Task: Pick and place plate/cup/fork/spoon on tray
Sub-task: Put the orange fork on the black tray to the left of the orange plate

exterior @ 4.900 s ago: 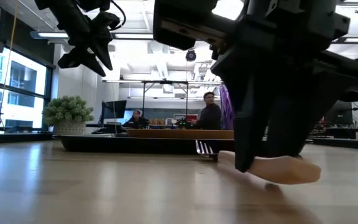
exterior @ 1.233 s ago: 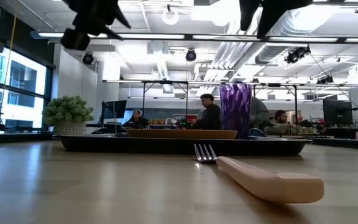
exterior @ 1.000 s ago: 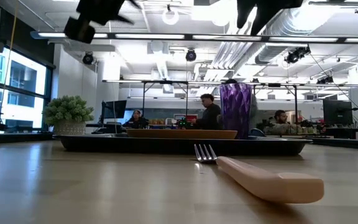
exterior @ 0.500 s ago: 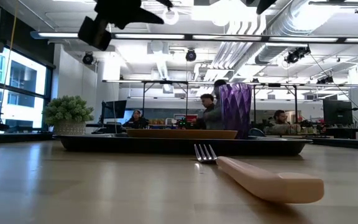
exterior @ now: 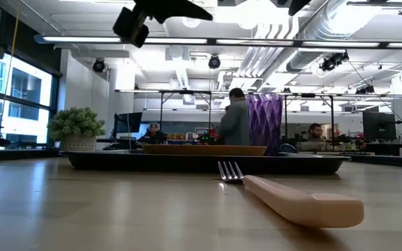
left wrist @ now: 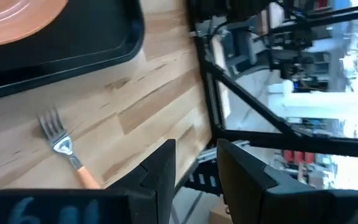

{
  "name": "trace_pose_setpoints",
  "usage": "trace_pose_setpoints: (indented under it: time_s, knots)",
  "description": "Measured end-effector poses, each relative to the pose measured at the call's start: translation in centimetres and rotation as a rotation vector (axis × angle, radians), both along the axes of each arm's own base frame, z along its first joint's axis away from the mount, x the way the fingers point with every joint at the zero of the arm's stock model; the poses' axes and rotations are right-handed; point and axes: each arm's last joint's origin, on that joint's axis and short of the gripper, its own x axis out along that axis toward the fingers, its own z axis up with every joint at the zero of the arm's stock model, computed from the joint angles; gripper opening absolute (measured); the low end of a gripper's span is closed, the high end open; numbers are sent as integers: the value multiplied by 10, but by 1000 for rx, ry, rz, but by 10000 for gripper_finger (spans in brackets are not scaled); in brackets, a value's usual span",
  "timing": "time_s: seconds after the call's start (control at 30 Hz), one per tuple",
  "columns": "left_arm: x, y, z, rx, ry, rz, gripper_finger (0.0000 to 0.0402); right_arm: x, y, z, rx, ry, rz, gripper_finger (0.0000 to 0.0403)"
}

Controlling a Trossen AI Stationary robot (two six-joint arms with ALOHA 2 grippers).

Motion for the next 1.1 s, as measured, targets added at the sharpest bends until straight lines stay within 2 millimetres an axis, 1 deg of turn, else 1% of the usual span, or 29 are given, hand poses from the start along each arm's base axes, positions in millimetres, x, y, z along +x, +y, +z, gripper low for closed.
trace_pose_setpoints:
  time_s: [0.1,0.23,0.43,0.6,0.73,0.97,1.1]
  knots:
    - [2,-5,-6,-10,70,10,106,0,0,0,-3,0,-2,172]
    - [9,-12,-13,-26,95,30,106,0,0,0,-8,0,-1,172]
    - [27,-23,-30,-33,142,71,106,0,0,0,-18,8,14,172]
    - [42,-30,-46,-74,189,64,106,0,0,0,-27,13,27,172]
    - [50,-35,-55,-79,206,61,106,0,0,0,-26,12,26,172]
    - [55,-44,-69,-104,282,14,106,0,-1,0,-21,0,-9,172]
    - [52,-47,-73,-101,326,-34,106,0,-1,0,-5,-11,-39,172]
